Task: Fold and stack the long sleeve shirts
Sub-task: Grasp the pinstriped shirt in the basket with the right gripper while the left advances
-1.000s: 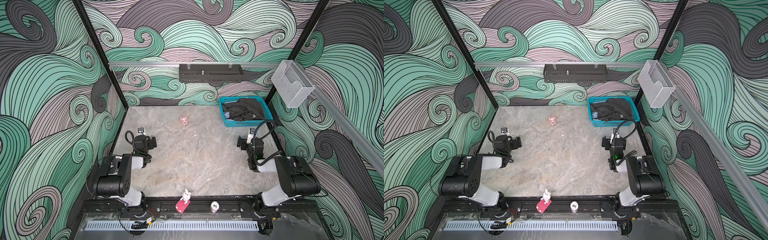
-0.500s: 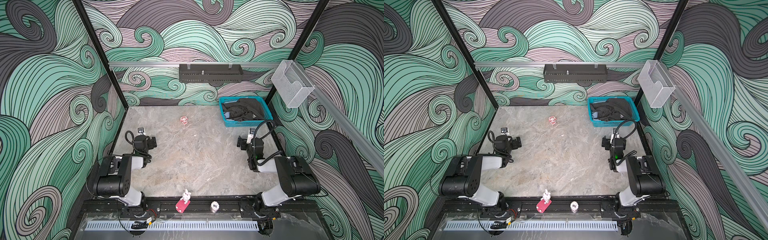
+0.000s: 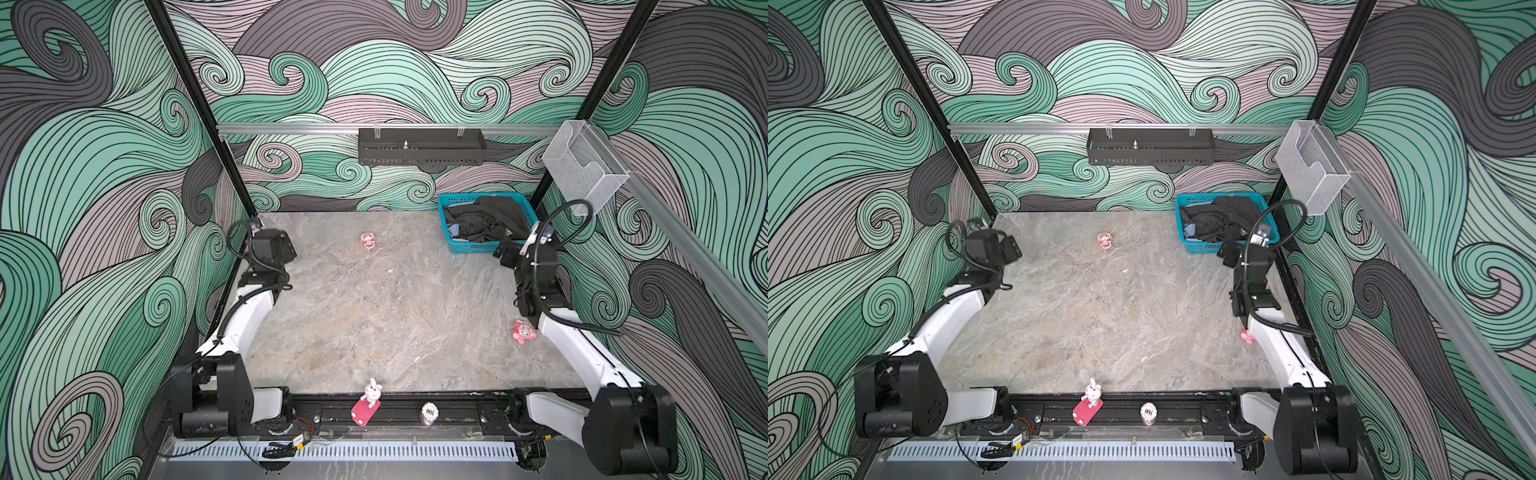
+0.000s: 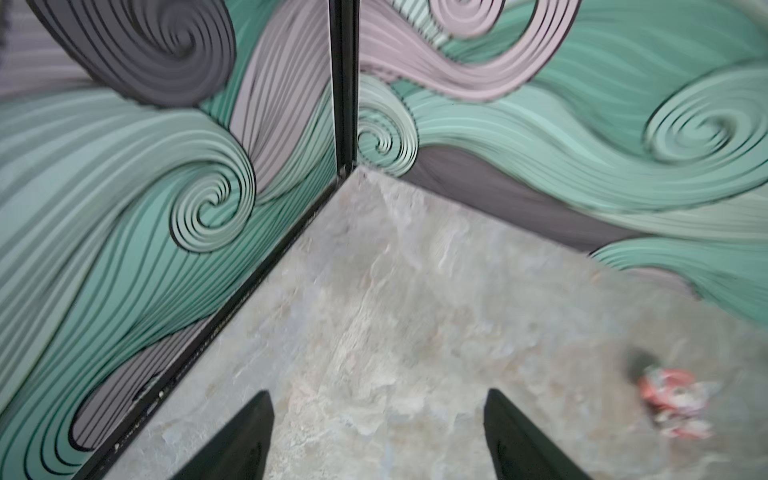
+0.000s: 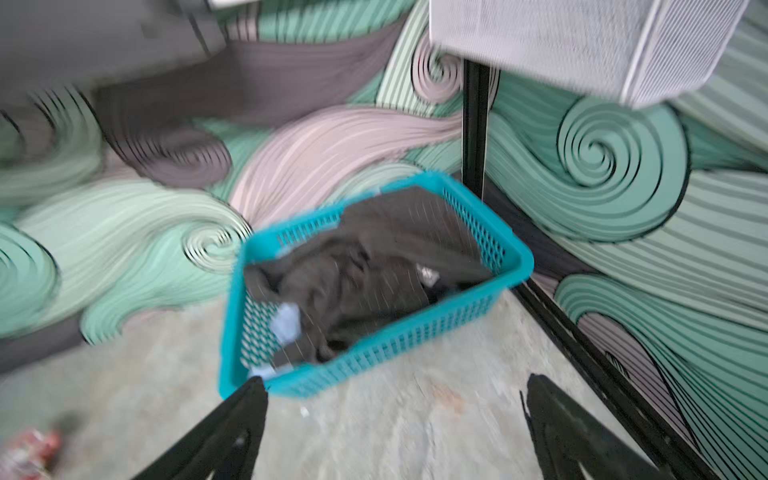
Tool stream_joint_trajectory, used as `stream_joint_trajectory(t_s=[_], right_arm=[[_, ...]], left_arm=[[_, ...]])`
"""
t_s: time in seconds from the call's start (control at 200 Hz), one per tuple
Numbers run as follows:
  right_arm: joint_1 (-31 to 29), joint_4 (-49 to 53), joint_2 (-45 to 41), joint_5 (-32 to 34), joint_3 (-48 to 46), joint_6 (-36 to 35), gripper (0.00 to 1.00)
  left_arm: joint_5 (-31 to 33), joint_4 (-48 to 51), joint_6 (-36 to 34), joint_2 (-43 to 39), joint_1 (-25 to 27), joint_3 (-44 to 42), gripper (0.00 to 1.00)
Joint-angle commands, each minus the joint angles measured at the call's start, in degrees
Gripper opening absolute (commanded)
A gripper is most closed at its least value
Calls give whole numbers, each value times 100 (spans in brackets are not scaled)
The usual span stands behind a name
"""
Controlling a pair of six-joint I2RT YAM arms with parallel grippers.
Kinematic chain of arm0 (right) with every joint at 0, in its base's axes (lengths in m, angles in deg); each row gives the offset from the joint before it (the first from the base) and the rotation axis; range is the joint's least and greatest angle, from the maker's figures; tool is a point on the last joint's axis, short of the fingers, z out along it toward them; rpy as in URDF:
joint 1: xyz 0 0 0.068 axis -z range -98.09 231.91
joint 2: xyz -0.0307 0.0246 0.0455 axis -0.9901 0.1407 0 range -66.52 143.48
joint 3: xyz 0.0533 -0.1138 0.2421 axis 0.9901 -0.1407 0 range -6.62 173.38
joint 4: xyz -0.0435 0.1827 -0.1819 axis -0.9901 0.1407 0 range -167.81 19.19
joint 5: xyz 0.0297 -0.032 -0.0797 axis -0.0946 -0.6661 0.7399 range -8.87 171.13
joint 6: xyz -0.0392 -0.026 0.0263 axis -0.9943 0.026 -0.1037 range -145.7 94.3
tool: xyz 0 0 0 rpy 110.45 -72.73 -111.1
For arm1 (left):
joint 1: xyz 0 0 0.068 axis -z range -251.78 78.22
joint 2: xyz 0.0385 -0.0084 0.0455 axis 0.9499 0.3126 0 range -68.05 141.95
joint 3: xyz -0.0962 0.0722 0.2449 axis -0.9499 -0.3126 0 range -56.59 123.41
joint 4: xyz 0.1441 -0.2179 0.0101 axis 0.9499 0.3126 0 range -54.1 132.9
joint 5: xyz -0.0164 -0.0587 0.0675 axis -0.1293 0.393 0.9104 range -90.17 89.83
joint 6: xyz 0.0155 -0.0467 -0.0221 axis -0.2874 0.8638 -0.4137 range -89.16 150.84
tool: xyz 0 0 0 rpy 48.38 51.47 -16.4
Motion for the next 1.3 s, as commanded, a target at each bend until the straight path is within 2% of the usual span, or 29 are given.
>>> stream_joint_trajectory(t_s=[0.0, 0.035, 0.095, 0.22, 0.335, 0.52, 0.796, 1.041, 1.136, 1.216, 1.291], right_arm=[[13, 2313, 448, -266, 927, 857, 97], [10, 2676, 708, -364, 1361, 880, 97], [28, 3271, 1184, -478, 2089, 908, 97], [83, 3896, 2132, -595, 3336, 950, 98], [168, 4286, 3091, -775, 4262, 1056, 99], [357, 4413, 4224, -1029, 5102, 1421, 99], [604, 4509, 5529, -1643, 6152, 1648, 98], [659, 4531, 6495, -1668, 7204, 1725, 88], [683, 4842, 6912, -1798, 7833, 1761, 84], [678, 4875, 7060, -1856, 8008, 1804, 78], [683, 4877, 7078, -1923, 8115, 1800, 63]], left_arm=[[-700, 2088, 392, -301, 7, 445, 84], [-1062, 2057, 402, -387, 22, 486, 85], [-1323, 2023, 446, -476, 129, 542, 88], [-1574, 2423, 314, -292, 391, 973, 93], [-1750, 2729, 458, 214, 733, 1357, 97], [-1917, 2887, 702, 1242, 1414, 1966, 99], [-2251, 2863, 797, 1862, 1717, 2360, 99], [-2290, 2883, 724, 1927, 1827, 2466, 96], [-2264, 2931, 690, 1902, 1856, 2488, 94], [-2245, 2958, 650, 1859, 1878, 2502, 93], [-2228, 2967, 630, 1818, 1881, 2504, 92]])
